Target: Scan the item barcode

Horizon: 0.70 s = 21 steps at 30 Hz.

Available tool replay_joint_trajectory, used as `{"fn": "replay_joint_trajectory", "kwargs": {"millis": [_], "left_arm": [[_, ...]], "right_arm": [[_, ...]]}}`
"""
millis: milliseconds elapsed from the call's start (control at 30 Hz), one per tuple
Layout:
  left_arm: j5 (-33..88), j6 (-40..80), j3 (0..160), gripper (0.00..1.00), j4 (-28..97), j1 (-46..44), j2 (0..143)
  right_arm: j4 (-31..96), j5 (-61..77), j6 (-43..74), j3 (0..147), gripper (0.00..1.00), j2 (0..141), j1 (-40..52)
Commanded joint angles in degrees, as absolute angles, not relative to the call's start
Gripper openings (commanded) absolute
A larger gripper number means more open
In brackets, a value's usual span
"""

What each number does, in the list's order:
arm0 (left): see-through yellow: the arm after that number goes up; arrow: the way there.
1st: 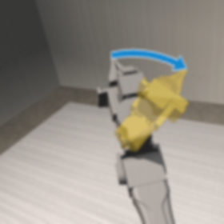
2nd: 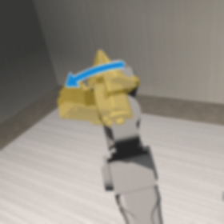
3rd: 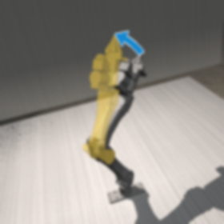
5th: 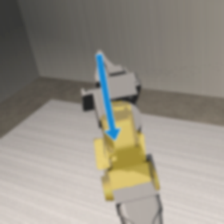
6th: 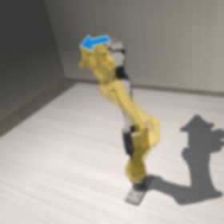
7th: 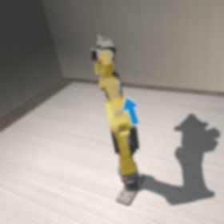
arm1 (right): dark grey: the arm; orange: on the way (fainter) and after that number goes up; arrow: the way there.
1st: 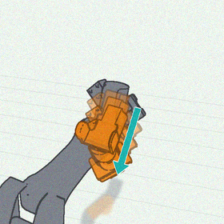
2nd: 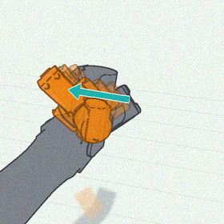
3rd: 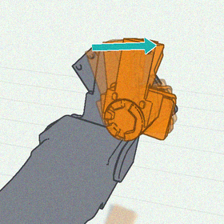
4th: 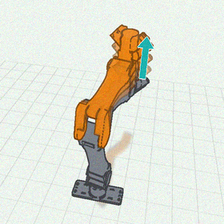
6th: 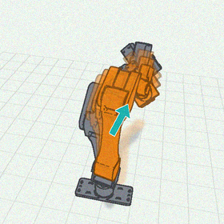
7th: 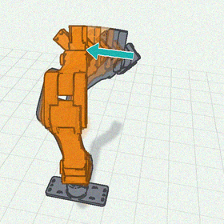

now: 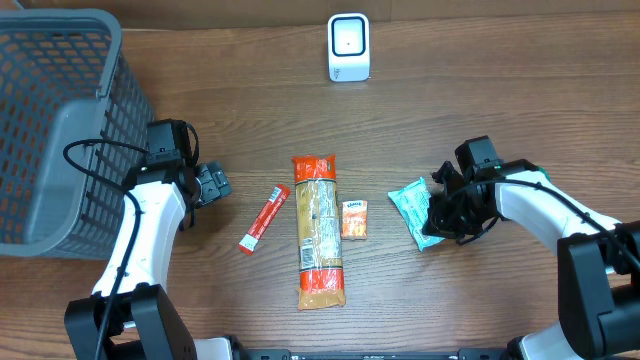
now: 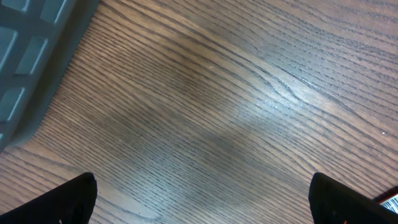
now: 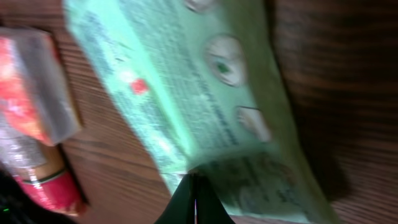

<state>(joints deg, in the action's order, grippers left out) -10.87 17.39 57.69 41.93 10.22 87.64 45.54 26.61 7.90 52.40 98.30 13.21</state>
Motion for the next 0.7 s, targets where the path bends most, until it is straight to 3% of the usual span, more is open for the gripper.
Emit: {"fn": "replay_joint_trajectory", "kwargs": {"millis": [0,267,667], "left_arm": [[-10.5,16.9,58.8,1.0,41.7,10.1,87.4],[-10.5,16.9,58.8,1.0,41.7,10.1,87.4],[-10.5,16.9,58.8,1.0,41.7,10.1,87.4]], "right_arm": [[47.6,31.4,7.2,57.5,0.04,95.6,13.4],[53.3,30.0,7.2,58.5,0.04,94.3,13.6],[41.2,29.2,9.2,45.8,0.04,94.4,13.8]]}}
